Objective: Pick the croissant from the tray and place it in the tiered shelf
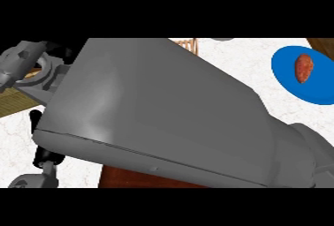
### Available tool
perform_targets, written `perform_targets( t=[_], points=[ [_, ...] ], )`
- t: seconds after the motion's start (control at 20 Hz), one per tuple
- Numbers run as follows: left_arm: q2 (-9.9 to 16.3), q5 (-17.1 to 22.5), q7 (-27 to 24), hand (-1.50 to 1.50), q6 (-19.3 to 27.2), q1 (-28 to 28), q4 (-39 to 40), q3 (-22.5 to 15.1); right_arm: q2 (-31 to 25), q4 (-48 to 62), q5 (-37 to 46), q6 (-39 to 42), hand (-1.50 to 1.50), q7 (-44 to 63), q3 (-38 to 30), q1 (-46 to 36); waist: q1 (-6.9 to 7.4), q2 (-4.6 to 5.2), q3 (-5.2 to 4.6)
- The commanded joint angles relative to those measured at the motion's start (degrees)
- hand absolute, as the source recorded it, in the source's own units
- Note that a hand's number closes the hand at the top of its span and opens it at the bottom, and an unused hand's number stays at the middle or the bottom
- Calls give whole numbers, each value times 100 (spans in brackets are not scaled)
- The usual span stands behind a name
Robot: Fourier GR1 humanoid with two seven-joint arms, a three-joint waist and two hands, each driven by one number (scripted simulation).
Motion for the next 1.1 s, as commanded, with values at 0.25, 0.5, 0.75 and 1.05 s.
perform_targets(
  t=[0.25, 0.5, 0.75, 1.05],
  points=[
    [-235, -230, -208, 0, 96, -65, 485, -59, -281, 1459, -106, 398, 150, -511, -899, -631, -4, 69, -37],
    [-113, 48, -126, 0, -180, 107, 382, 127, -389, 2288, -346, 668, 150, -1451, -1180, -663, 73, 96, -39],
    [-106, -13, 91, 0, -122, -205, 368, 154, -156, 2896, -80, 573, 150, -1873, -1108, -629, 40, 86, -37],
    [-61, -125, 31, 0, -223, -14, 155, 73, -145, 3860, 121, 154, 150, -2628, -1351, -753, 137, 110, -38]
  ],
)
